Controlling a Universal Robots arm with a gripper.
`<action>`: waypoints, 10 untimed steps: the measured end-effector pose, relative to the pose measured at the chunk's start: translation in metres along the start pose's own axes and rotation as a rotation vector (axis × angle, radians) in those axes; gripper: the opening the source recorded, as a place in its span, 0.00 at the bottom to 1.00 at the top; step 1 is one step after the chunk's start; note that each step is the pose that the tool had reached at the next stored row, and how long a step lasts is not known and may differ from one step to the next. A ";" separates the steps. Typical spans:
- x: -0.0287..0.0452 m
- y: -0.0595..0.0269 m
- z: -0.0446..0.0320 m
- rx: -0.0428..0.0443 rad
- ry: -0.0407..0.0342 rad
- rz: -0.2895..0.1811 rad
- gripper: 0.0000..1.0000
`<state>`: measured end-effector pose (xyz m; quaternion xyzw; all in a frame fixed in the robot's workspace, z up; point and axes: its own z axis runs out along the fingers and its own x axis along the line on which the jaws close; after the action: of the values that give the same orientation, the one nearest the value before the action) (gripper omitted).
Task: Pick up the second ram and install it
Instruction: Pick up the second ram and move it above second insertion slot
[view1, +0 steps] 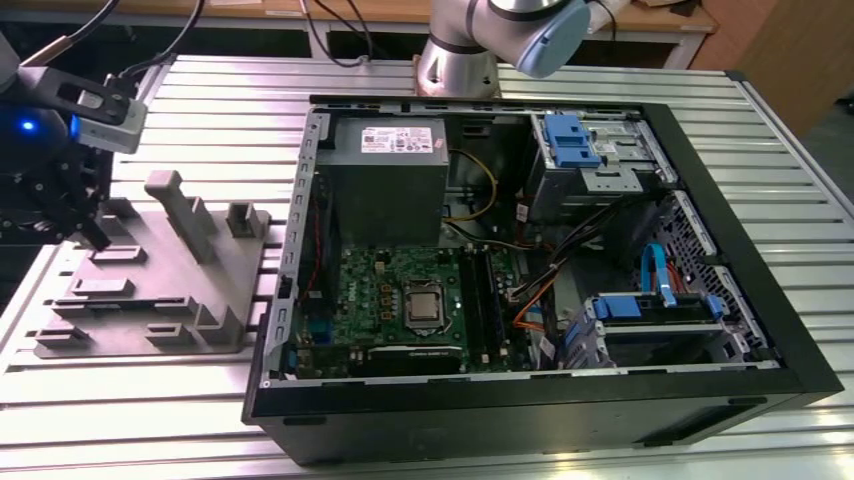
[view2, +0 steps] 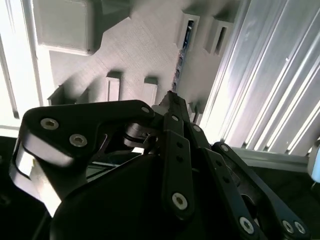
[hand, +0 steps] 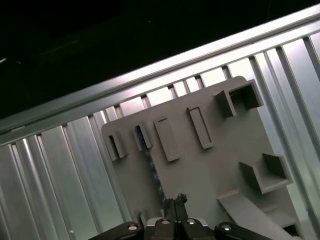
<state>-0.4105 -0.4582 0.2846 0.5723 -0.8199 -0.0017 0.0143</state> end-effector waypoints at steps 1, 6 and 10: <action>0.0000 0.0000 0.0006 0.0004 0.0003 -0.018 0.10; -0.0001 0.0000 0.0036 0.0024 0.0020 -0.108 0.10; -0.0001 -0.0001 0.0060 0.0040 0.0034 -0.182 0.10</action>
<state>-0.4105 -0.4582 0.2786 0.6444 -0.7646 -0.0004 0.0143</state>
